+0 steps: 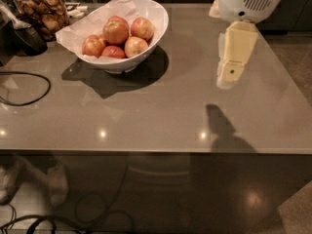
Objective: Pick apple from white bowl
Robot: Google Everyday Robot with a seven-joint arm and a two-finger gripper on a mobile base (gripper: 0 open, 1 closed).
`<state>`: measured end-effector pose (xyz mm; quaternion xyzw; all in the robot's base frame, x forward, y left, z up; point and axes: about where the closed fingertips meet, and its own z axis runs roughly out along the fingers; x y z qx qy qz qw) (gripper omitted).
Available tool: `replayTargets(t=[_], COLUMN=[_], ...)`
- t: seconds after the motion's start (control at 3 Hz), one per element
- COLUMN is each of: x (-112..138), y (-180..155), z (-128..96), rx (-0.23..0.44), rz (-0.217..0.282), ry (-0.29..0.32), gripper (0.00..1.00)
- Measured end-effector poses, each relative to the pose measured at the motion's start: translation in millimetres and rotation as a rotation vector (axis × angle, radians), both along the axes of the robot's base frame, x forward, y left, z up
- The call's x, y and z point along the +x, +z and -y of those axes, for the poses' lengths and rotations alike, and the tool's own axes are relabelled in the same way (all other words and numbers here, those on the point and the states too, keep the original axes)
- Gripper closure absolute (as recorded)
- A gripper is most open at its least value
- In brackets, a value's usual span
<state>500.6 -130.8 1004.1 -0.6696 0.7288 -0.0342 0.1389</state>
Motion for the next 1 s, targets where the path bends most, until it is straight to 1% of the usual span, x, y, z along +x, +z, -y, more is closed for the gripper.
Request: replayTargets(t=[0.33,0.67,1.0], x=[5.9,37.0,76.0], y=[2.5,10.0,24.3], z=[-4.6,-26.5,-46.6], rx=[0.014,0.122,0.193], rz=[0.027,0.052,0.057], ry=[0.002,-0.030,-0.066], gripper=[0.00,0.00,0.00])
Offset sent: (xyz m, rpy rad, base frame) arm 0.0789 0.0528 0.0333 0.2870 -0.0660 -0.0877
